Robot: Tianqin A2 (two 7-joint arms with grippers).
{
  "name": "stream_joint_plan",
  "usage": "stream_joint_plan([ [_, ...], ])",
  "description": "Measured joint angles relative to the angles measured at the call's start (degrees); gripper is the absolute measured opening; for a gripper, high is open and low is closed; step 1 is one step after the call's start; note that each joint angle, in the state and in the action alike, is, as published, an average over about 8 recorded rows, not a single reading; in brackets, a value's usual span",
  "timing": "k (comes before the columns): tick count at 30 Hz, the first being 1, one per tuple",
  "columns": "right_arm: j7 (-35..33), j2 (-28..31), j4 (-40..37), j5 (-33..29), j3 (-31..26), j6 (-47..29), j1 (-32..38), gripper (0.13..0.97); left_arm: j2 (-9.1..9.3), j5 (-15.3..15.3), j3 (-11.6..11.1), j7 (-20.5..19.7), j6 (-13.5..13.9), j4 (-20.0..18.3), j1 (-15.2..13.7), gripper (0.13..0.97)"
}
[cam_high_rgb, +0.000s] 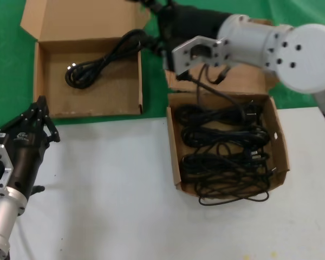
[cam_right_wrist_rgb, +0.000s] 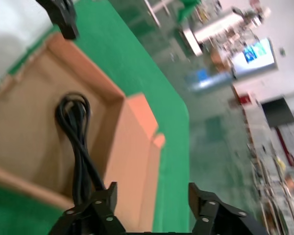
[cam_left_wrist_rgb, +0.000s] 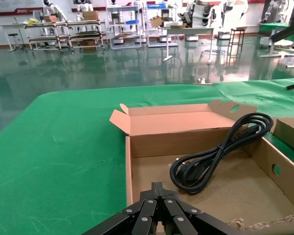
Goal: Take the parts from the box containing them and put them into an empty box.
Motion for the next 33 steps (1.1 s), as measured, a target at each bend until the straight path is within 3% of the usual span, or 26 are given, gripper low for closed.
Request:
stream_joint_plan([
  [7, 3.9, 3.6, 4.5, -1.2, 4.1, 4.0, -4.9, 0.58, 0.0, 0.0, 0.0, 0.0, 0.0, 0.0, 0.0, 0.145],
  [14, 5.5, 6.3, 6.2, 0.3, 4.2, 7.0, -8.4, 0.754, 0.0, 0.0, 0.0, 0.0, 0.0, 0.0, 0.0, 0.149],
  [18, 6.0, 6.4, 6.6, 1.2, 4.6, 7.7, -9.6, 0.754, 0.0, 0.0, 0.0, 0.0, 0.0, 0.0, 0.0, 0.157],
  [21, 6.6, 6.3, 7.0, 2.3, 5.4, 8.5, -11.1, 0.804, 0.0, -0.1, 0.0, 0.1, -0.1, 0.0, 0.0, 0.16],
  [26, 7.9, 6.1, 7.9, 4.6, 7.0, 10.1, -14.0, 0.887, -0.01, -0.2, 0.0, 0.1, -0.1, 0.0, 0.1, 0.209],
  [33, 10.0, 5.8, 9.3, 8.1, 9.5, 12.5, -18.7, 0.939, -0.02, -0.3, 0.0, 0.2, -0.3, 0.1, 0.1, 0.291],
])
